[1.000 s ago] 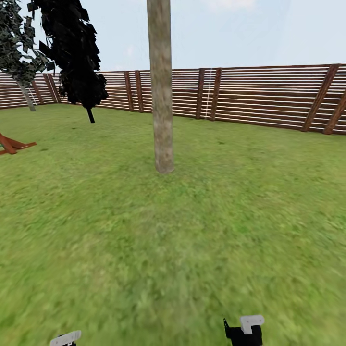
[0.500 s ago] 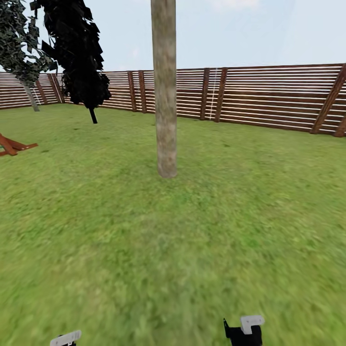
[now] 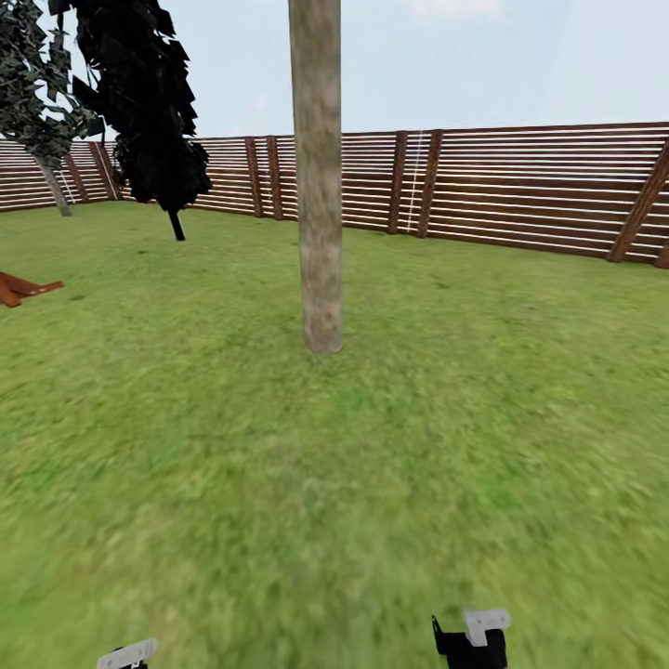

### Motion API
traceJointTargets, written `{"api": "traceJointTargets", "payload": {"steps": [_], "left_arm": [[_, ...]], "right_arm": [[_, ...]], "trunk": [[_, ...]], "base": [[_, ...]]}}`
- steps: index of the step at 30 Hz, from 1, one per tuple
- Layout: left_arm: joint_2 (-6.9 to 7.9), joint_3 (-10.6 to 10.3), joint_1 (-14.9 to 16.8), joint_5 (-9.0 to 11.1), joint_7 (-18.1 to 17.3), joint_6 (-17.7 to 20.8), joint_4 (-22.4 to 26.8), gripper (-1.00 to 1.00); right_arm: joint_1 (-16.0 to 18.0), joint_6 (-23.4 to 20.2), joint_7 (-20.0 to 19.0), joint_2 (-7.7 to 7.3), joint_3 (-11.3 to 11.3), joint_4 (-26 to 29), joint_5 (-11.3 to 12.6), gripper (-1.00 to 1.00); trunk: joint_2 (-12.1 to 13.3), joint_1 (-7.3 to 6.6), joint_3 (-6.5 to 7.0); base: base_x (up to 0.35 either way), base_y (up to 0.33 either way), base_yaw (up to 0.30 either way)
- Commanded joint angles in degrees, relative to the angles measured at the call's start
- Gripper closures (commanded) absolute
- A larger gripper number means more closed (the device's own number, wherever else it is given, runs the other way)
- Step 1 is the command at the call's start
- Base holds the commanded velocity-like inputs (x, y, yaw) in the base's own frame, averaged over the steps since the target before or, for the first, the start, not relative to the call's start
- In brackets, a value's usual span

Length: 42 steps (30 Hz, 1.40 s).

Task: In the garden, pick up the pesticide atomizer on the floor and spray pesticide onto both trees until each tree trunk is fully covered.

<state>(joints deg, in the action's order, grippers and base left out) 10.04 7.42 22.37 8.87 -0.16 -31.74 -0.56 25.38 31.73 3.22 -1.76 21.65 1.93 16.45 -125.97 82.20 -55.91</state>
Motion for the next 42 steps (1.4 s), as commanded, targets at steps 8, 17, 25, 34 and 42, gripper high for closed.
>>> {"api": "traceJointTargets", "payload": {"steps": [8,17,25,34,42], "left_arm": [[0.01,0.32,0.04,-0.08,-0.01,-0.18,-0.06,1.00],[0.00,0.32,0.04,-0.08,-0.01,-0.26,-0.06,1.00],[0.04,0.32,0.04,-0.08,-0.01,-0.26,-0.06,1.00],[0.08,0.39,0.04,0.11,-0.04,-0.21,-0.06,1.00],[0.07,0.35,0.04,0.03,-0.07,-0.25,-0.06,1.00]], "right_arm": [[0.02,0.09,0.36,0.17,0.50,0.09,0.33,-1.00],[0.02,0.09,0.38,0.17,0.49,0.09,0.34,-1.00],[0.02,0.09,0.29,0.17,0.50,0.09,0.34,-1.00],[0.02,0.09,0.36,-0.39,0.41,-0.10,0.33,-1.00],[0.01,0.09,0.45,-1.87,0.41,-0.08,0.37,-1.00]], "trunk": [[-0.02,0.03,-0.05],[-0.02,0.03,-0.05],[-0.02,0.03,-0.05],[-0.02,0.03,-0.05],[-0.02,0.03,-0.05]], "base": [[0.340,0.000,0.051],[0.340,0.000,0.049],[0.340,0.000,0.000],[0.340,0.000,0.000],[0.340,0.000,0.000]]}}
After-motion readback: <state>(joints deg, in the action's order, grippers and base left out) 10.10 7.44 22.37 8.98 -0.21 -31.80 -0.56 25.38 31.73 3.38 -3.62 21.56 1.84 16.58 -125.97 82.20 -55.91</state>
